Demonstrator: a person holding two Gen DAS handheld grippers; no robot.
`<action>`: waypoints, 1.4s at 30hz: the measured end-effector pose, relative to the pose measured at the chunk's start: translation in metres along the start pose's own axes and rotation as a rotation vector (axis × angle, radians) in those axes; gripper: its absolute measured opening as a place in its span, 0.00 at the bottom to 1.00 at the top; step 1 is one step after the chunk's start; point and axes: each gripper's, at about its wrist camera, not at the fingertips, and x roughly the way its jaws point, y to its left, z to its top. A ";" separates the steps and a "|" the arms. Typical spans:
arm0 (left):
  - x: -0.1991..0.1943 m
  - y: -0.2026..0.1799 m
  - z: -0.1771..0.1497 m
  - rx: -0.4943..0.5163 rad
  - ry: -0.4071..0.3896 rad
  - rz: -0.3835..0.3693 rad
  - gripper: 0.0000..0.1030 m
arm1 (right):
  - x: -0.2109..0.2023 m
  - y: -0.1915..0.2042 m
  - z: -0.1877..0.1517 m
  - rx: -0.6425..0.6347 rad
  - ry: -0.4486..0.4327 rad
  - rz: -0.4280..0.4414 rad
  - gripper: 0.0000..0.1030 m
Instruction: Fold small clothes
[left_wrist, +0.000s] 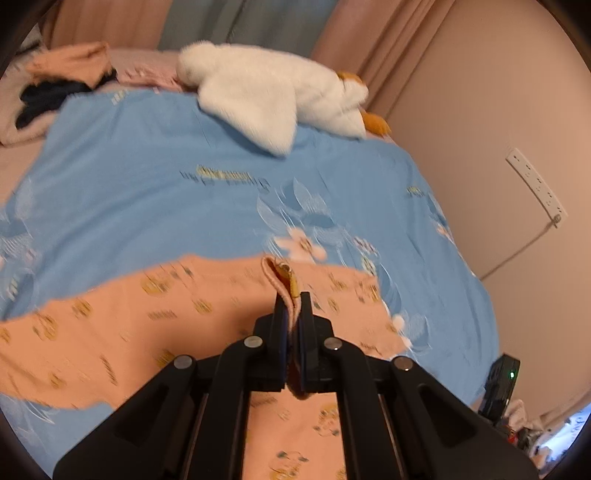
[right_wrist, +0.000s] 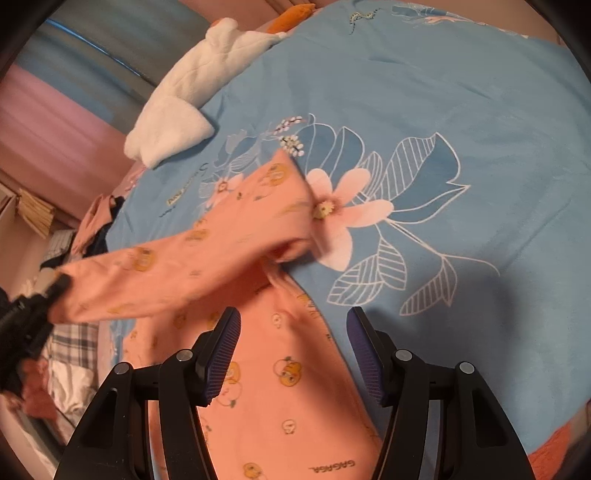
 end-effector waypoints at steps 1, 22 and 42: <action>-0.004 0.003 0.004 -0.003 -0.010 0.009 0.03 | 0.001 0.000 0.000 -0.024 -0.013 -0.021 0.59; -0.013 0.098 0.013 -0.128 -0.021 0.163 0.03 | 0.036 0.037 0.008 -0.142 0.034 -0.058 0.52; 0.030 0.153 -0.034 -0.173 0.109 0.284 0.04 | 0.048 0.050 0.008 -0.182 0.054 -0.140 0.52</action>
